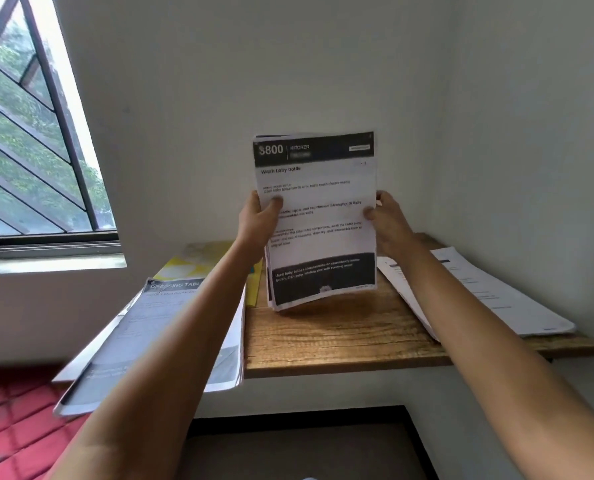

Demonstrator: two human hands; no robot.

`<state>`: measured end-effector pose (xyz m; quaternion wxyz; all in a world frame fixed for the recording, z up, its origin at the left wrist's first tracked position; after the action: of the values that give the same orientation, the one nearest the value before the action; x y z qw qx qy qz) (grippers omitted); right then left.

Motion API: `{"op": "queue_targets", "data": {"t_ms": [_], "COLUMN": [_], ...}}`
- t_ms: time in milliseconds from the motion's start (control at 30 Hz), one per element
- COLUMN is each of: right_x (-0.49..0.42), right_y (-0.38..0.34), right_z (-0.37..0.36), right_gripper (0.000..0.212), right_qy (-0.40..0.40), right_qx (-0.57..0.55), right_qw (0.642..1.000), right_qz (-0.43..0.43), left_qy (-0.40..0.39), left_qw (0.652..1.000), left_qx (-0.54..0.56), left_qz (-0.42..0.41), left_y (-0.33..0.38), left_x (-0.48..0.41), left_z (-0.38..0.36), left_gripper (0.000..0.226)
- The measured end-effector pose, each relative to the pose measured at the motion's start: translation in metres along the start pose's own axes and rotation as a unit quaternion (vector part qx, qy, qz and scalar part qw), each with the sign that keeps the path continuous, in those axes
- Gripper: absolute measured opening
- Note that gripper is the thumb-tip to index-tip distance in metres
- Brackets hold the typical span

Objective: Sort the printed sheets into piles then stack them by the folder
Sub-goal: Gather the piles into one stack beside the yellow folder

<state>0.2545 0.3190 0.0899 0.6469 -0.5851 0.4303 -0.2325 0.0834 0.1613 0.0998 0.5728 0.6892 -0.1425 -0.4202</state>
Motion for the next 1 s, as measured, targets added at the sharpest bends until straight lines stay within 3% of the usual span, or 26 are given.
{"op": "queue_targets", "data": {"t_ms": [100, 367, 533, 1000], "right_x": [-0.001, -0.009, -0.015, -0.014], "right_y": [0.001, -0.050, -0.069, -0.072], "right_z": [0.001, 0.002, 0.003, 0.005], "right_gripper": [0.029, 0.024, 0.022, 0.019], "right_qy": [-0.015, 0.023, 0.056, 0.101], "right_qx": [-0.033, 0.014, 0.023, -0.029], "right_qw": [0.999, 0.993, 0.988, 0.984], "right_qz": [0.000, 0.118, 0.141, 0.142], "left_qy": [0.008, 0.047, 0.027, 0.083], "left_qw": [0.999, 0.990, 0.986, 0.985], "left_qx": [-0.006, -0.057, -0.049, -0.004], "left_qz": [-0.041, -0.121, -0.158, -0.150], "left_y": [0.013, 0.065, 0.078, 0.079], "left_x": [-0.007, -0.032, -0.034, -0.041], "left_z": [0.000, -0.004, -0.003, -0.005], "left_gripper": [0.017, 0.008, 0.020, 0.028]}}
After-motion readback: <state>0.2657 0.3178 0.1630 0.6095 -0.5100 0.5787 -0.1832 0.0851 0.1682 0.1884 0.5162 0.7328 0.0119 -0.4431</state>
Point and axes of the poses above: each hand's wrist, its own x-axis away from the middle knuckle, its own z-axis out of the back of the hand, y = z × x, the point moved 4 cm from there along -x, towards the middle knuckle, and after that the axes turned 4 degrees about -y, right-handed, at the moved point
